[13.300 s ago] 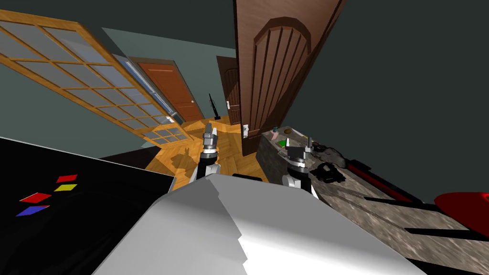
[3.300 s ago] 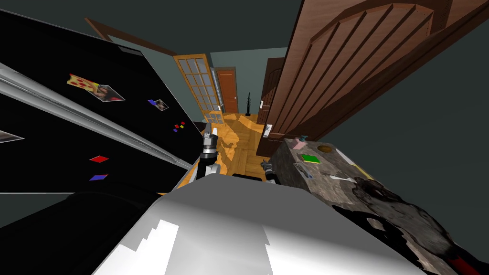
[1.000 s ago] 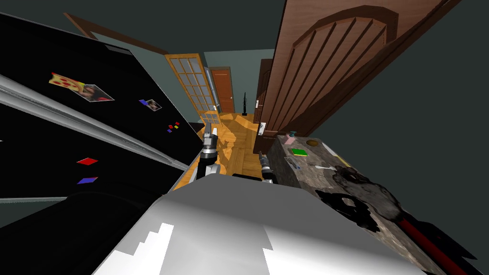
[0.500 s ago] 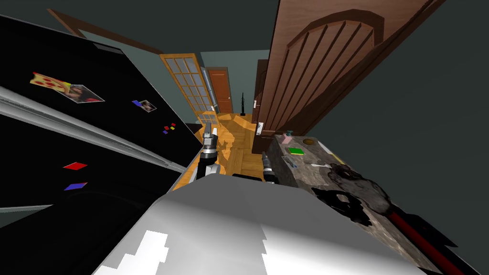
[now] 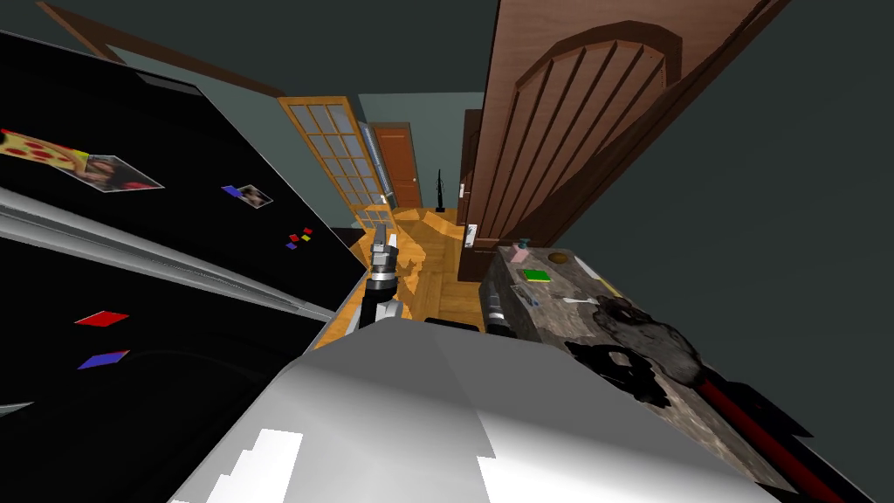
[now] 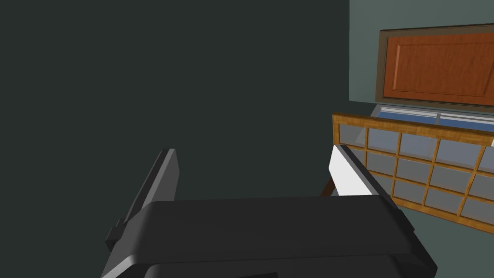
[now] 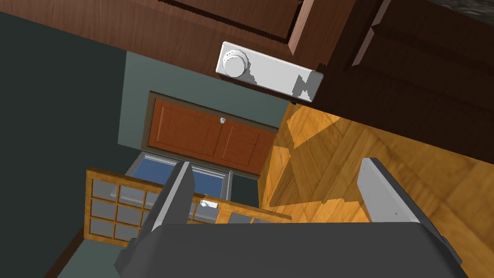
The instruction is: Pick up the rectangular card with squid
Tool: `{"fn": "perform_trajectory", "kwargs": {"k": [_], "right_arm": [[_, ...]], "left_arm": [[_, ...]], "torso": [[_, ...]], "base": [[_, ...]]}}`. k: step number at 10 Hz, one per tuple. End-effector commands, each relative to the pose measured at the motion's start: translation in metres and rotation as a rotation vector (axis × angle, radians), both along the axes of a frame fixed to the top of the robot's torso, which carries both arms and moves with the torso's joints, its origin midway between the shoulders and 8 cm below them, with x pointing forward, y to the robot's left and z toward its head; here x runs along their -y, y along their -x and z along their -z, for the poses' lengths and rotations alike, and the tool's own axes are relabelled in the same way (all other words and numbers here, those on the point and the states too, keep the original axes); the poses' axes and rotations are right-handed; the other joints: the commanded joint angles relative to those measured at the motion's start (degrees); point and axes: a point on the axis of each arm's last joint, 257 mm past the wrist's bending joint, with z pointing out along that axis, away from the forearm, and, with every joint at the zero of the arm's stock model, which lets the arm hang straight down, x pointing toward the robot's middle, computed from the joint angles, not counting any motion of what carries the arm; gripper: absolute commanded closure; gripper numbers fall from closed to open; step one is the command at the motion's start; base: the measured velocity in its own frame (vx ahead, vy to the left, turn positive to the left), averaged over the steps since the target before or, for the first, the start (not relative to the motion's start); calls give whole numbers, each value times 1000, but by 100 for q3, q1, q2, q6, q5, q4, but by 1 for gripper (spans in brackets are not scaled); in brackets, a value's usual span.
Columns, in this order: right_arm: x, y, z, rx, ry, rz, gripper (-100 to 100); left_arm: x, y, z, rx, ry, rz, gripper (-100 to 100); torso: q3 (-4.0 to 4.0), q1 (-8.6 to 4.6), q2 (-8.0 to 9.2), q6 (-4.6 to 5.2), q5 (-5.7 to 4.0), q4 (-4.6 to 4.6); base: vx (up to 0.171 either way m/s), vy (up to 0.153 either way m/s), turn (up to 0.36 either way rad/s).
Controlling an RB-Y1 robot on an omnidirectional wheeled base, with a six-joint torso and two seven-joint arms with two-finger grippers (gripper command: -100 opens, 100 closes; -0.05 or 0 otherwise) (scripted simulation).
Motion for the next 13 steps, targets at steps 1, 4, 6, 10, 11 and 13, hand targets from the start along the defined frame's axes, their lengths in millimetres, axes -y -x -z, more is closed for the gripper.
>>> {"fn": "perform_trajectory", "kwargs": {"k": [1, 4, 6, 10, 11, 13], "right_arm": [[13, 6, 4, -17, -58, 29, -100], [37, 18, 11, -42, -158, 84, -100], [51, 25, 14, -55, -218, 118, -100], [81, 40, 22, -77, -314, 190, -100], [88, 42, 23, -80, -322, 204, -100], [83, 41, 22, -78, -315, 195, 0]], "left_arm": [[0, 0, 0, 0, 0, 0, 0], [0, 0, 0, 0, 0, 0, 0], [0, 0, 0, 0, 0, 0, 0], [0, 0, 0, 0, 0, 0, 0], [0, 0, 0, 0, 0, 0, 0], [0, 0, 0, 0, 0, 0, 0]], "torso": [[0, 0, 0, 0, 0, 0], [0, -2, 0, -1, 0, 0], [-1, -3, -1, -1, -1, 0], [1, -6, 1, -1, -2, 0], [0, -9, 0, -1, -2, 0], [1, -6, 2, -3, -3, 1]], "base": [[32, -20, -69], [31, -23, -62], [28, -27, -71], [28, -36, -68], [42, -70, -67], [11, -20, -1]]}}
